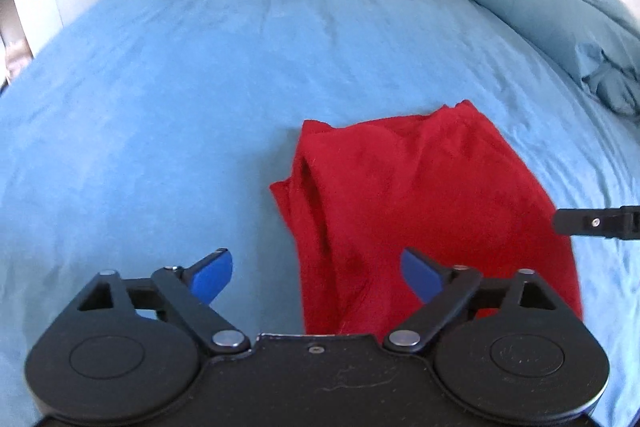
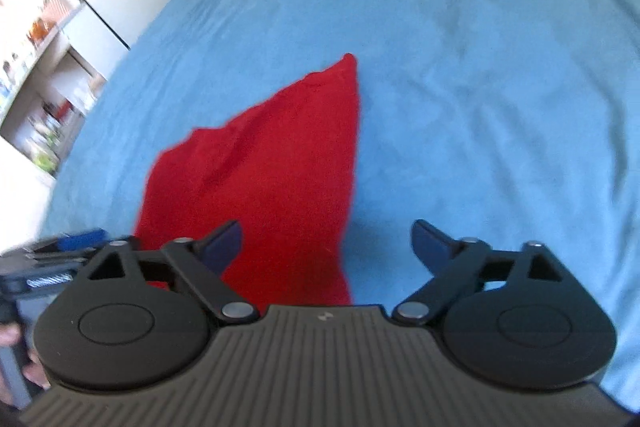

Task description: Fold small clothes

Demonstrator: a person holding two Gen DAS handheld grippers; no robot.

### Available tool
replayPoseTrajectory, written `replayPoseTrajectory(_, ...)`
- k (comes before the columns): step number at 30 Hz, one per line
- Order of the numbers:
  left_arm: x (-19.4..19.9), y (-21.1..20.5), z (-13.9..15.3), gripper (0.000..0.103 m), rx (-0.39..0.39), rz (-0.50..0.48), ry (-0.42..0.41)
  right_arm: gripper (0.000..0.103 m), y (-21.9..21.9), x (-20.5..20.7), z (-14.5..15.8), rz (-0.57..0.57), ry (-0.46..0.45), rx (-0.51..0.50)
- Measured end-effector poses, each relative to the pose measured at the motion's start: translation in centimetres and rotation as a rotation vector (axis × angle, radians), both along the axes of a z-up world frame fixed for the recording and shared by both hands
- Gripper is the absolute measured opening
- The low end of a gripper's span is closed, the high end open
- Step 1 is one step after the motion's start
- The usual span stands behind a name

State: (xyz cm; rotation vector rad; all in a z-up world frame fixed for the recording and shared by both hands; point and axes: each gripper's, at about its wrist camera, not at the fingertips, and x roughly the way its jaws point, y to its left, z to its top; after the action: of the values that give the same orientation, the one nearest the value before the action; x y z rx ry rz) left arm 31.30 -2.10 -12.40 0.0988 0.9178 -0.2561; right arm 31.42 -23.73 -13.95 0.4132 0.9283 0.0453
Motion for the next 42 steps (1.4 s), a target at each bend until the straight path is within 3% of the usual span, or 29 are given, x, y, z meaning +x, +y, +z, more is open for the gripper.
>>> replayPoseTrajectory(4,-1.1,-0.6,-2.9,0.095,0.075,-0.031,-0.056,0.103,-0.1,-1.5,-1.9,0.018,-0.030,-0.164)
replayPoseTrajectory(7,-1.7,-0.3,-4.6,0.097,0.052,-0.030,-0.101,0.103,-0.2,-2.4,-3.9,0.021,-0.070,-0.174)
replayPoseTrajectory(10,-2.1,-0.2,-3.7,0.095,0.061,-0.012,-0.142,0.103,-0.4,-3.3,-4.1,-0.005,-0.126,-0.167)
replayPoseTrajectory(14,-5.0,-0.1,1.5,0.094,0.081,0.002,-0.252,0.103,0.7,-6.1,-0.9,-0.027,-0.208,-0.202)
replayPoseTrajectory(17,-8.2,0.1,6.4,0.096,0.073,0.019,-0.310,0.103,1.8,-9.5,3.6,-0.033,-0.270,-0.237)
replayPoseTrajectory(19,-10.8,0.5,9.8,0.103,0.049,0.041,-0.339,0.103,2.7,-12.1,6.8,-0.047,-0.277,-0.257)
replayPoseTrajectory(21,-13.8,1.2,12.8,0.103,0.012,0.081,-0.379,0.103,3.5,-14.6,9.5,-0.067,-0.278,-0.280)
replayPoseTrajectory(24,-17.0,2.3,15.4,0.103,-0.038,0.133,-0.384,0.103,5.3,-18.7,13.1,-0.084,-0.296,-0.333)
replayPoseTrajectory(27,-20.6,2.6,16.6,0.103,-0.002,0.158,-0.392,0.103,6.8,-21.9,15.4,-0.090,-0.296,-0.368)
replayPoseTrajectory(33,-26.3,2.1,16.1,0.103,0.039,0.127,-0.357,0.103,9.4,-27.4,17.1,-0.102,-0.264,-0.404)
replayPoseTrajectory(42,-30.0,2.9,13.4,0.103,0.076,0.122,-0.324,0.103,12.1,-32.2,14.4,-0.104,-0.193,-0.421)
